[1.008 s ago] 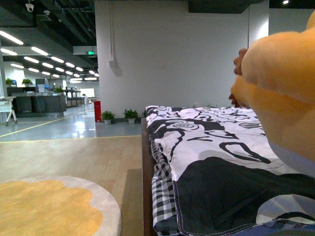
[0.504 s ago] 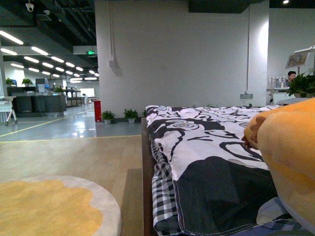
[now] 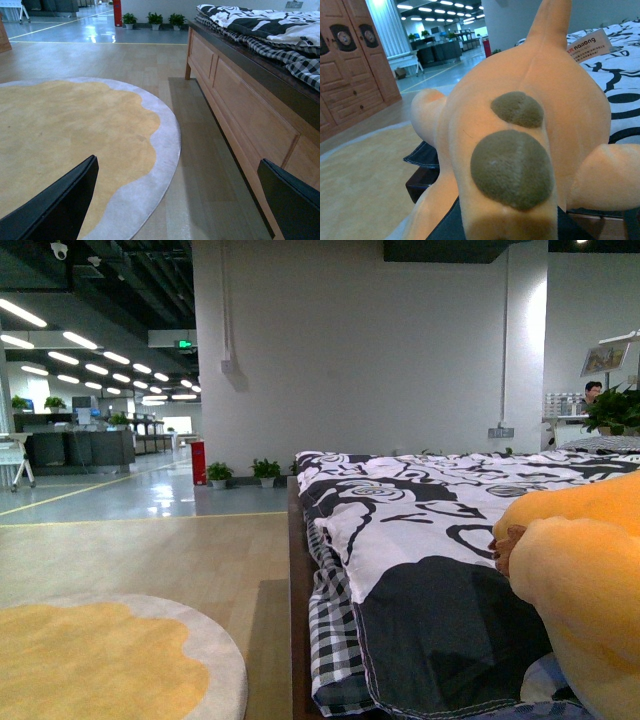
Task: Put away toys
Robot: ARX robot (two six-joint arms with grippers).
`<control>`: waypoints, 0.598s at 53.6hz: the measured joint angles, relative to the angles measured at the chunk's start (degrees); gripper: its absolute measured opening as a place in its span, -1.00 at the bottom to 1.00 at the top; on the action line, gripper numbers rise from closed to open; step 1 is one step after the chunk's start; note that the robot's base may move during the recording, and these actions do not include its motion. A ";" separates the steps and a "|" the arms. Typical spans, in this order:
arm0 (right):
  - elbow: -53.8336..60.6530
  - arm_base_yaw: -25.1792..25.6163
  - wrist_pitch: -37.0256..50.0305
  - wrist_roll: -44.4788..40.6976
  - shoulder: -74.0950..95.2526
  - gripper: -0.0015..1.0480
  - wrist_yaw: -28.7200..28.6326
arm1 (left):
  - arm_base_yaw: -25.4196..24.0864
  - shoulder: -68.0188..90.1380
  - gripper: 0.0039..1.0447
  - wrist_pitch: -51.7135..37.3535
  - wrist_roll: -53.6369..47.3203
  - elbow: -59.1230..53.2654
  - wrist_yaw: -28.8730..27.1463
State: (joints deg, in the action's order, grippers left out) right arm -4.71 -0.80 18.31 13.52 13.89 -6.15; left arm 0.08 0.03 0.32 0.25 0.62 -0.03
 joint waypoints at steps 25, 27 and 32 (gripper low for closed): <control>0.42 -0.13 0.00 0.00 0.31 -0.68 0.39 | -0.07 0.00 0.89 0.02 0.00 0.00 0.07; 0.44 -0.13 -0.02 0.00 0.33 -0.68 0.31 | -0.07 0.00 0.89 0.02 0.00 0.00 0.02; 0.46 -0.13 -0.02 0.00 0.33 -0.68 0.20 | -0.07 0.00 0.89 0.02 0.00 0.00 0.00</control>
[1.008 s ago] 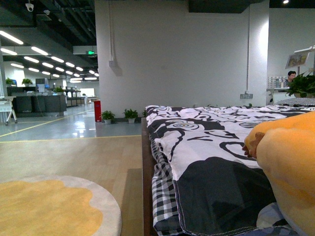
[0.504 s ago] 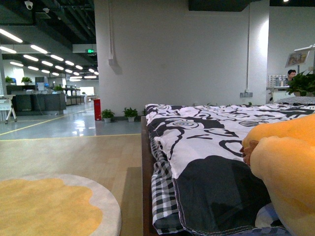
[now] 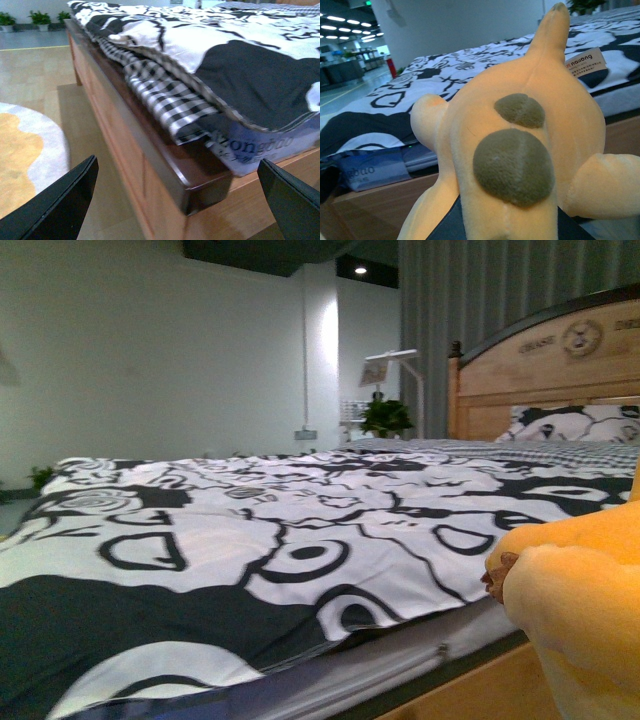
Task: Put away toys
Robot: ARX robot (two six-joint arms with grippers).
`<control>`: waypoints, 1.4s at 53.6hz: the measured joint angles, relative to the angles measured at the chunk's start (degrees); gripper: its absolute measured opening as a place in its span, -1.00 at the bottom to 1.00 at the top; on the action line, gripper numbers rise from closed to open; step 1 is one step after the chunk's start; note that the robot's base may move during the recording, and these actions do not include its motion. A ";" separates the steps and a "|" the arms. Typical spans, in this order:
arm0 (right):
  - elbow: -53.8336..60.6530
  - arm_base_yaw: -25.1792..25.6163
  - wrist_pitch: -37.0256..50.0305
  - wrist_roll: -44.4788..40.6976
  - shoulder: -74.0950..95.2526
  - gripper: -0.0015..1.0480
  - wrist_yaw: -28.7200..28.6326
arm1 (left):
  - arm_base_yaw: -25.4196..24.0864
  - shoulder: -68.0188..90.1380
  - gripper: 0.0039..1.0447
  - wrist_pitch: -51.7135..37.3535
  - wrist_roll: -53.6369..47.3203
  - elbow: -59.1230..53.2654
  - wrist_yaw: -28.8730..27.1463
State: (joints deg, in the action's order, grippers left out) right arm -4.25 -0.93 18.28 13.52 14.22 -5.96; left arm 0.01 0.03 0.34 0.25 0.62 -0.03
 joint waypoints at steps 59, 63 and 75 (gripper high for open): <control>0.07 -0.02 0.02 0.00 0.02 -0.68 0.15 | 0.00 0.00 0.89 0.00 0.00 0.00 0.02; 0.07 -0.04 0.02 0.02 0.04 -0.68 0.17 | 0.00 0.00 0.89 0.00 0.00 0.00 0.02; 0.07 0.07 0.02 0.00 0.02 -0.68 0.57 | 0.11 0.00 0.89 0.00 0.00 0.00 0.31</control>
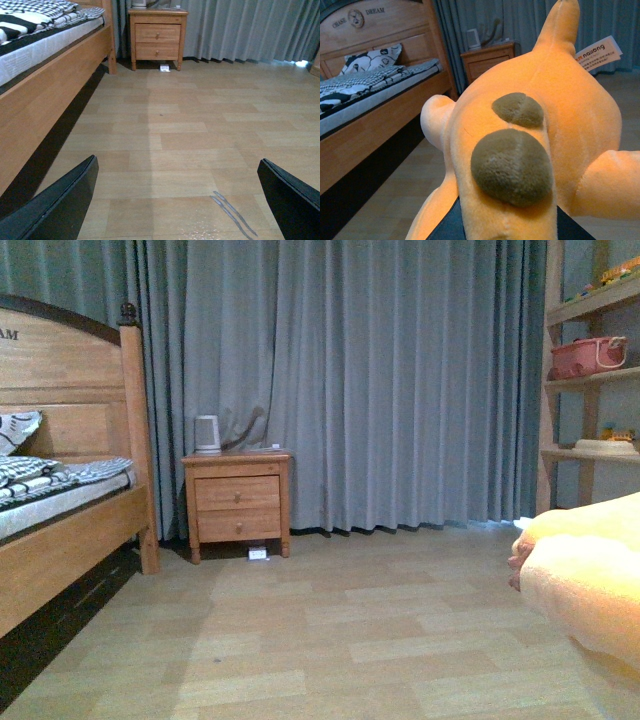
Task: Put away toys
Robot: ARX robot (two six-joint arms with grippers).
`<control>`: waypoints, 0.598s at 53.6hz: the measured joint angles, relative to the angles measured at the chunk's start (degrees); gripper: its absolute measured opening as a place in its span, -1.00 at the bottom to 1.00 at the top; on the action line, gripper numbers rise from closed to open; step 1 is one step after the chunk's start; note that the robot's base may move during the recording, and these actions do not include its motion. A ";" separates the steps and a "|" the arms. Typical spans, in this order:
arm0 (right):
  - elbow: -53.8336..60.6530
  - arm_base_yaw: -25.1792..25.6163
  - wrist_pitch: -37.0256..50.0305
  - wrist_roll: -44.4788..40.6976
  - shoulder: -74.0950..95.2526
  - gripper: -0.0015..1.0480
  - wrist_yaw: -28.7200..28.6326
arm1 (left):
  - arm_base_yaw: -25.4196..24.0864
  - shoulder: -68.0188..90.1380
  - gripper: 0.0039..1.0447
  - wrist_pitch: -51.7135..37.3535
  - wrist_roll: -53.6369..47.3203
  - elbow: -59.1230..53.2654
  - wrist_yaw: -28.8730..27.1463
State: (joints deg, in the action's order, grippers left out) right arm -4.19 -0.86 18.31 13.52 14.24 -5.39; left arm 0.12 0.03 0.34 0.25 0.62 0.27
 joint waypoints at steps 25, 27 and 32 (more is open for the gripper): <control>0.00 -0.07 0.00 0.02 0.02 -0.68 -0.61 | -0.02 0.00 0.89 0.00 0.00 0.00 -0.31; 0.00 -0.07 0.00 0.00 0.02 -0.68 -0.63 | -0.02 0.00 0.89 0.00 0.00 0.00 -0.28; 0.00 -0.07 0.00 0.00 0.02 -0.68 -0.59 | -0.02 0.00 0.89 0.00 0.00 0.00 -0.31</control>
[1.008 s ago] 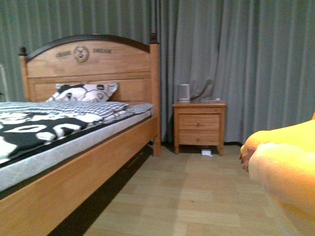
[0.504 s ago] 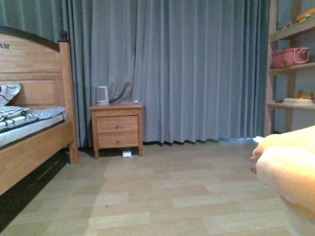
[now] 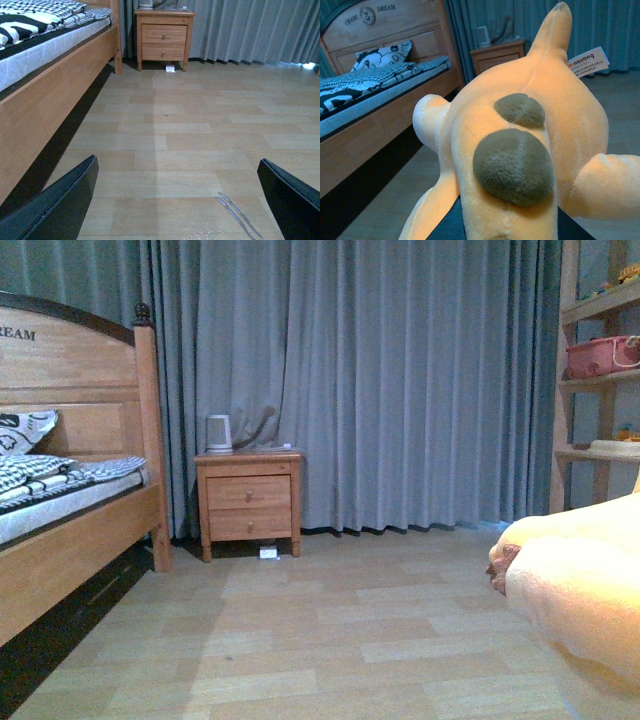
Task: Put away toys
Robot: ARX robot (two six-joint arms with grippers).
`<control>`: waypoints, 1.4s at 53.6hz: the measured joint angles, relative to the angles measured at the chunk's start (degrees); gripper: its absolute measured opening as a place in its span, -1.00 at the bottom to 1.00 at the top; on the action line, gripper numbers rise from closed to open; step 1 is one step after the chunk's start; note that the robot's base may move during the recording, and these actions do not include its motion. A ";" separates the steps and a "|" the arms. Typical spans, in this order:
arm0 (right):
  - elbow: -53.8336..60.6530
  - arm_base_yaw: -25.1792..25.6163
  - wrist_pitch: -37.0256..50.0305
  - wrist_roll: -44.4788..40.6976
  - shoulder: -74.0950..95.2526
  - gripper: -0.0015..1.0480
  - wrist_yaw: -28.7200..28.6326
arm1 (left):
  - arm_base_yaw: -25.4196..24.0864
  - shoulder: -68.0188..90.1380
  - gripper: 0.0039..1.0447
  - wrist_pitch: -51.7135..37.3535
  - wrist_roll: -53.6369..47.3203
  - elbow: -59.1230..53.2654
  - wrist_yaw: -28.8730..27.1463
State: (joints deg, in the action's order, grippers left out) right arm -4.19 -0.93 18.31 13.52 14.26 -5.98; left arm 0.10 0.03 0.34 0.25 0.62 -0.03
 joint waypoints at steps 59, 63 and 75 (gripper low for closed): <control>0.00 0.00 0.00 0.00 0.00 -0.68 -0.02 | 0.00 0.00 0.89 0.00 0.00 0.00 0.02; 0.00 0.00 0.00 0.00 0.00 -0.68 -0.02 | 0.00 -0.02 0.89 0.00 0.00 0.00 0.02; 0.00 0.00 0.00 0.00 0.00 -0.68 0.02 | 0.00 -0.02 0.89 0.00 0.00 0.00 0.02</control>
State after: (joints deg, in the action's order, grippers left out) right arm -4.19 -0.93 18.31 13.52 14.26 -5.96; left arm 0.10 0.01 0.34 0.25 0.62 -0.01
